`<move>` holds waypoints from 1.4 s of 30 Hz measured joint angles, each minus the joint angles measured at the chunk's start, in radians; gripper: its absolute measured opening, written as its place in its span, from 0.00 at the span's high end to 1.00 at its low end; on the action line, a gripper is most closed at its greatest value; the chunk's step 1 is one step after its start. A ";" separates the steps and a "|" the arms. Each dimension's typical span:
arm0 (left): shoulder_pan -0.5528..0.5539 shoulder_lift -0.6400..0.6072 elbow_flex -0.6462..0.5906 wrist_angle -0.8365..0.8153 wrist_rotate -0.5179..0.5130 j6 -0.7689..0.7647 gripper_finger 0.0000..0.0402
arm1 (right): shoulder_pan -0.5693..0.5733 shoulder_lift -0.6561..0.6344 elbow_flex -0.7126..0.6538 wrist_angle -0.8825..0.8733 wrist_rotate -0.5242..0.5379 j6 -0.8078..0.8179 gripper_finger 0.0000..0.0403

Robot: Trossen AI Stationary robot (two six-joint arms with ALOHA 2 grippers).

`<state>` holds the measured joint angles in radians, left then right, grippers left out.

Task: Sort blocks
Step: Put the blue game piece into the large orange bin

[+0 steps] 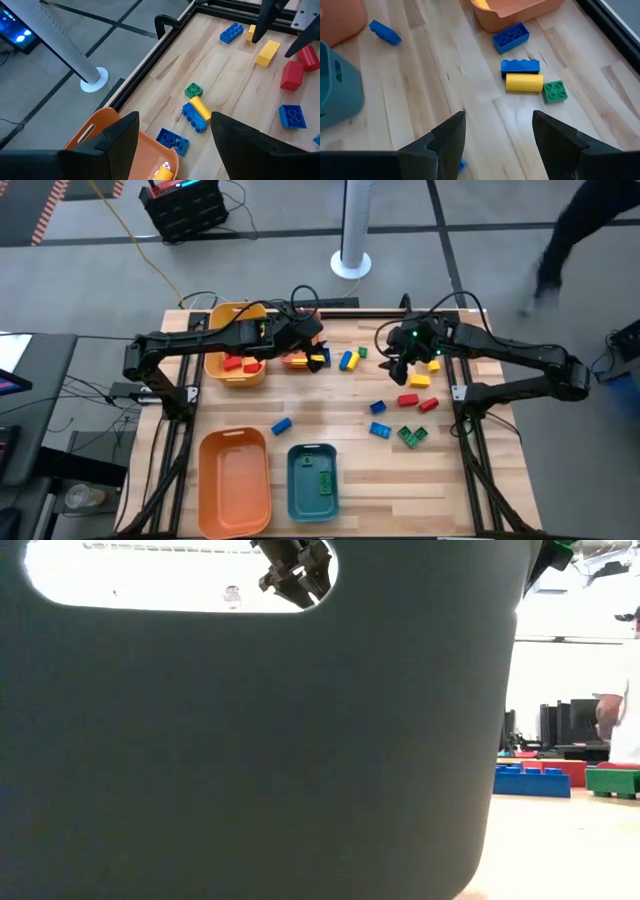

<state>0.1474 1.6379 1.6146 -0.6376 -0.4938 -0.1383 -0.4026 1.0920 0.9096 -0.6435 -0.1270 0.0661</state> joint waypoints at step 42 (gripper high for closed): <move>0.000 0.000 0.000 0.000 0.000 0.000 0.40 | 0.223 -0.001 -0.146 0.016 -0.060 0.049 0.41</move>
<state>0.1474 1.6379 1.6146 -0.6374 -0.4938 -0.1383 -0.1797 1.0905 0.7637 -0.6278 -0.1870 0.1153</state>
